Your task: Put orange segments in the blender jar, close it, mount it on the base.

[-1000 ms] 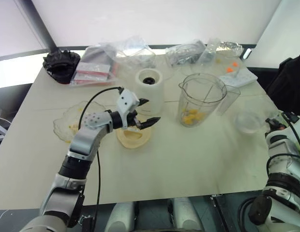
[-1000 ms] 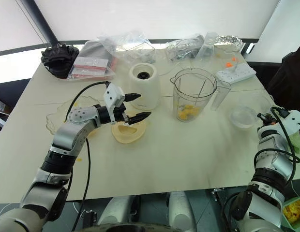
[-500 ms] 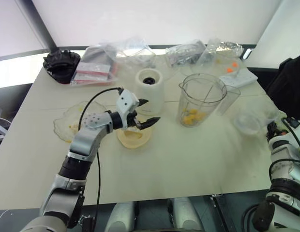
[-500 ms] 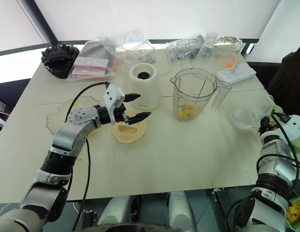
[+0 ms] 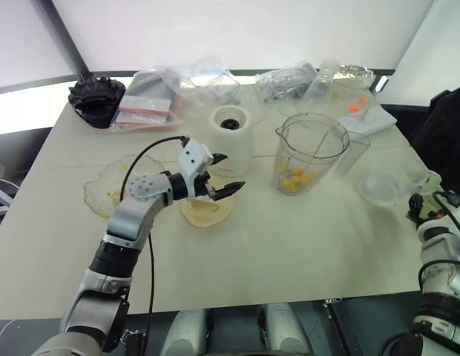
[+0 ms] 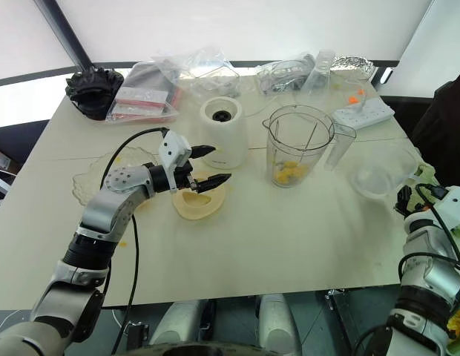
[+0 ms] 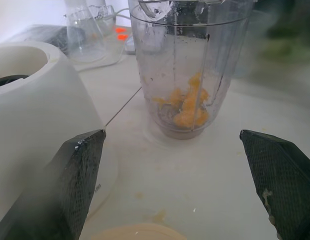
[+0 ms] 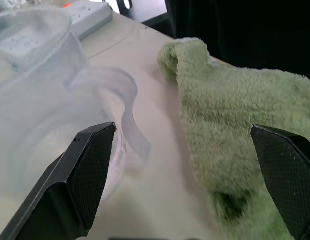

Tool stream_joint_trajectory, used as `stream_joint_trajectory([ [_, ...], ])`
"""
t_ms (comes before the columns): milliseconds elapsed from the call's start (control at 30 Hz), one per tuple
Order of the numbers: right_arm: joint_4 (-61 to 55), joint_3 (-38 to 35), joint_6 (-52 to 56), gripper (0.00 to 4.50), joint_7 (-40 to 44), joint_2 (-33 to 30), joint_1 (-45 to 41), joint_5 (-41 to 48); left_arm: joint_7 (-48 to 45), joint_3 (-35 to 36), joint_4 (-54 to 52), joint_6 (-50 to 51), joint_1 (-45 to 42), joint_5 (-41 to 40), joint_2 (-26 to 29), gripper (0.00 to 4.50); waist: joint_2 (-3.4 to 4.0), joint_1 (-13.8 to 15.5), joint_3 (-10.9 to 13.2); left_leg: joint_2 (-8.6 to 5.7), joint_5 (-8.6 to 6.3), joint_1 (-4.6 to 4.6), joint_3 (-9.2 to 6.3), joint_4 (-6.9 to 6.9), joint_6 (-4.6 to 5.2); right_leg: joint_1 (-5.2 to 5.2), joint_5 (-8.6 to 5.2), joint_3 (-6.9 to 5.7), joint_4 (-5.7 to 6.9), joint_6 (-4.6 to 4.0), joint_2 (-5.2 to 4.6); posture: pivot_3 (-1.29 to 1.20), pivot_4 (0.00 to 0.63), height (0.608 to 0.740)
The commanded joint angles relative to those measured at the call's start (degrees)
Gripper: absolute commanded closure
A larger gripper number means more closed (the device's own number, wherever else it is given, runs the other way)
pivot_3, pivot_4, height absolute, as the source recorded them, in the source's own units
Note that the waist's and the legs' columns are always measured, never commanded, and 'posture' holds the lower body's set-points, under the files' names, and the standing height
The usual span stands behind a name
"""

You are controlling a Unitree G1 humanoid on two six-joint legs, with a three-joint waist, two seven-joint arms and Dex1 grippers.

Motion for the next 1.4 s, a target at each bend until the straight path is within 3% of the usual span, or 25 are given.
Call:
stream_joint_trajectory([
  [33,-8.35,0.21,2.33,0.08,0.07,1.28,3.52,1.61,-0.6,0.21,-1.74,-0.32,-0.67,-0.24,0.44,0.0,0.0,0.01,0.0,0.0,0.0,0.01,-0.02,0.0,0.0,0.0,0.0,0.0,0.0,0.0,0.0,0.0,0.15,0.74],
  [233,-21.54,0.91,6.88,0.08,1.07,2.71,12.12,2.8,-2.63,0.13,1.63,-2.17,-2.92,1.01,1.47,0.0,0.01,0.03,-0.01,0.0,0.0,0.02,-0.07,0.0,0.0,0.01,-0.01,-0.01,0.01,-0.01,0.01,0.0,0.15,0.74],
  [467,-40.25,2.9,16.41,0.08,10.64,-5.62,25.07,5.11,-9.41,-0.89,9.27,-5.82,-7.97,2.47,4.78,0.0,0.01,0.11,-0.02,0.0,0.0,0.02,-0.1,0.02,0.0,0.04,-0.08,-0.01,-0.03,-0.09,0.0,0.0,0.15,0.74],
  [600,-51.83,-2.1,24.72,0.08,15.77,-11.06,30.24,13.86,-17.08,-2.5,16.92,-9.25,-13.01,3.9,7.66,0.0,-0.04,0.1,0.0,0.01,0.0,-0.01,-0.12,0.02,0.0,0.04,-0.11,-0.03,-0.04,-0.11,0.03,0.0,0.15,0.74],
  [733,-57.44,-5.52,29.45,0.08,17.09,-13.91,29.23,21.71,-25.48,-5.07,25.61,-15.22,-17.22,6.36,9.63,0.0,-0.1,0.18,0.0,0.03,0.0,-0.03,-0.15,0.02,0.0,0.05,-0.14,-0.06,-0.13,-0.16,0.04,0.0,0.15,0.74],
  [833,-60.07,-4.52,31.26,0.0,16.74,-15.63,27.34,24.89,-29.59,-7.16,34.05,-21.15,-21.0,9.45,9.68,0.9,-0.16,0.24,0.03,0.02,0.0,-0.1,-0.14,0.03,0.01,0.06,-0.14,-0.08,-0.24,-0.17,0.02,0.0,0.15,0.74],
  [933,-61.6,-1.25,32.3,0.0,15.58,-16.52,25.02,25.89,-30.54,-9.22,43.55,-28.42,-25.31,13.74,8.59,2.37,-0.38,0.32,0.1,0.02,0.0,-0.15,-0.15,0.06,0.01,0.06,-0.14,-0.1,-0.29,-0.17,0.0,0.0,0.15,0.74],
  [1133,-61.65,4.44,32.62,0.0,15.48,-17.64,22.7,24.35,-32.99,-10.4,56.07,-36.36,-30.37,17.95,5.99,2.37,-0.49,0.43,0.1,0.0,-0.03,-0.25,-0.19,0.07,0.05,0.05,-0.03,-0.17,-0.41,0.03,-0.04,0.0,0.15,0.74],
  [1400,-62.48,8.16,32.31,0.0,14.17,-16.69,21.59,23.07,-34.29,-11.99,64.02,-41.68,-32.0,23.03,3.11,2.37,-0.53,0.39,0.1,0.0,-0.04,-0.24,-0.22,0.08,0.06,0.05,-0.02,-0.2,-0.35,0.05,-0.02,0.0,0.15,0.74],
])
